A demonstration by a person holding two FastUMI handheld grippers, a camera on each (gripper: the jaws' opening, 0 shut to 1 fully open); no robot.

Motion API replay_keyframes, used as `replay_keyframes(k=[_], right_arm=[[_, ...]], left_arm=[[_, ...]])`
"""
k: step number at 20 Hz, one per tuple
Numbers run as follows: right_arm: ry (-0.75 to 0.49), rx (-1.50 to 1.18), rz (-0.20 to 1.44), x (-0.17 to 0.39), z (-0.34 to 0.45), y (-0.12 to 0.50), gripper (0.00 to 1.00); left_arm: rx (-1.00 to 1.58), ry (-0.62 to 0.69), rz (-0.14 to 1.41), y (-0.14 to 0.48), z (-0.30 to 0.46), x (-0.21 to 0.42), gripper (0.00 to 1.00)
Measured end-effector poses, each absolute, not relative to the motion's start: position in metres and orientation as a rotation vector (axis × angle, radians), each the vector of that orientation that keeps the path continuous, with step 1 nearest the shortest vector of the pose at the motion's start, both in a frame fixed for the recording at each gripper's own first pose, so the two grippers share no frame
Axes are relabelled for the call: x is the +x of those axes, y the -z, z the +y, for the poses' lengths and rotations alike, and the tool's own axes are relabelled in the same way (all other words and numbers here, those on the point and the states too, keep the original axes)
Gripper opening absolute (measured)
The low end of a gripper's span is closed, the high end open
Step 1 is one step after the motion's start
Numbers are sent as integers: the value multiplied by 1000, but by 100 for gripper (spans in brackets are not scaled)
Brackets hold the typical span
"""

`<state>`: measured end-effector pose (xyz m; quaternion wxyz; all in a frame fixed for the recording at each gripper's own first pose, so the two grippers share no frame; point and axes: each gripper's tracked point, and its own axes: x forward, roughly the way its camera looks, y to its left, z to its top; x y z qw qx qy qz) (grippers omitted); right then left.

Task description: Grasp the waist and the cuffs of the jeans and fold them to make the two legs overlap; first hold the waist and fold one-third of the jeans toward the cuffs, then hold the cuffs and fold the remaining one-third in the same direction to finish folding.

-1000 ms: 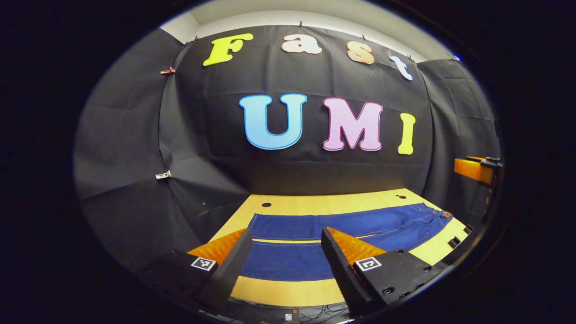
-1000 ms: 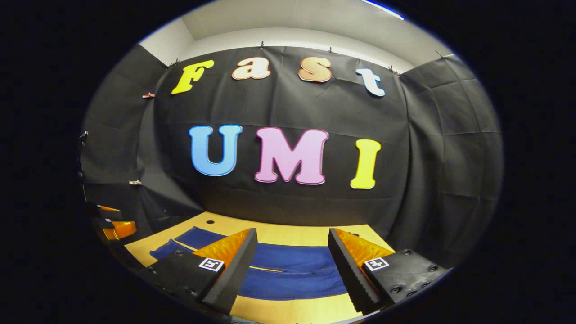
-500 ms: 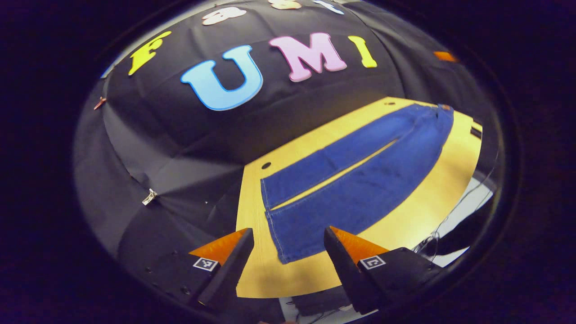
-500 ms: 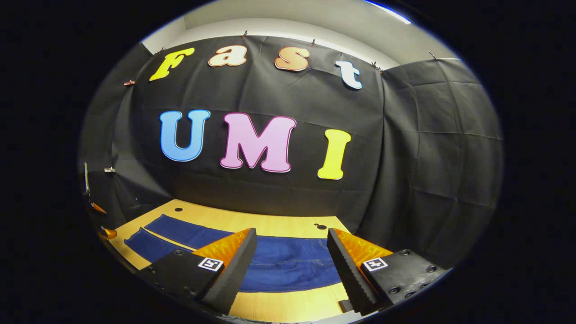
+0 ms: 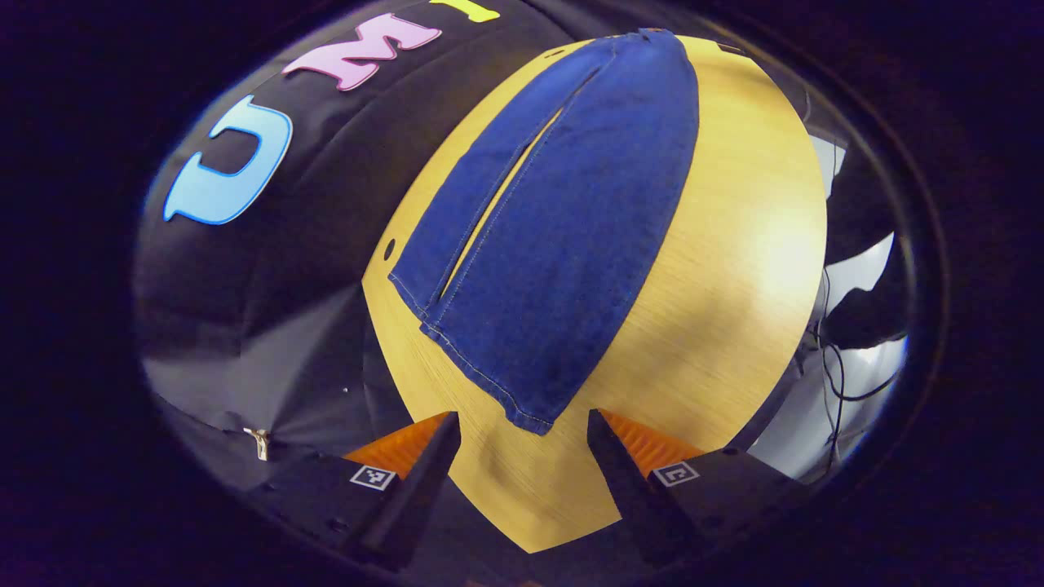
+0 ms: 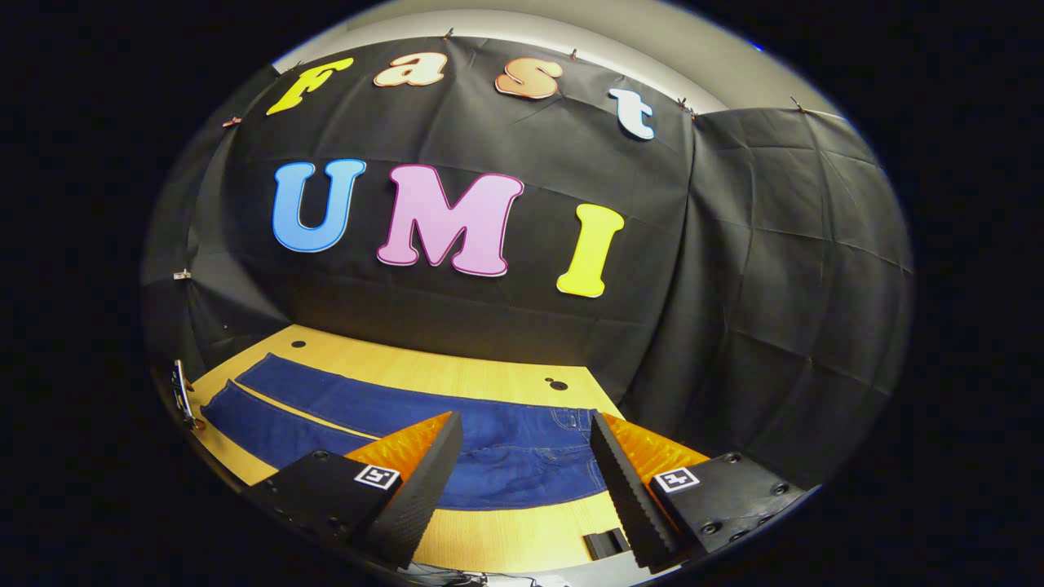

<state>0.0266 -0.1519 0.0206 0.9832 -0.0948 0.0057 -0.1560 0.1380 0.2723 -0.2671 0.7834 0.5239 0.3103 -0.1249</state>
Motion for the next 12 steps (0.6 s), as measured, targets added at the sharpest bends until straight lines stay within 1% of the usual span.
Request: replay_keyframes(k=[3, 5, 6, 7, 8, 9, 10, 11, 12], right_arm=[[334, -207, 30, 29, -163, -15, 96], [347, -213, 48, 31, -173, -7, 96], [354, -214, 65, 32, -179, -2, 96], [360, -215, 81, 32, -185, 2, 96], [368, -225, 87, 32, -193, 4, 96], [382, -243, 89, 31, -202, 4, 96], [397, -263, 90, 30, -212, 4, 96], [408, -281, 92, 29, -223, 4, 96], [417, -302, 100, 30, -234, 5, 96]], left_arm=[[1264, 344, 647, 267, 269, 160, 96], [1353, 420, 641, 272, 262, 168, 92], [1380, 450, 653, 273, 262, 172, 83], [1385, 463, 660, 275, 262, 178, 76], [1362, 468, 684, 277, 264, 183, 66], [1312, 470, 728, 281, 264, 184, 63], [1263, 469, 770, 282, 264, 184, 49], [1233, 468, 804, 286, 261, 184, 46], [1220, 469, 823, 285, 261, 185, 37]])
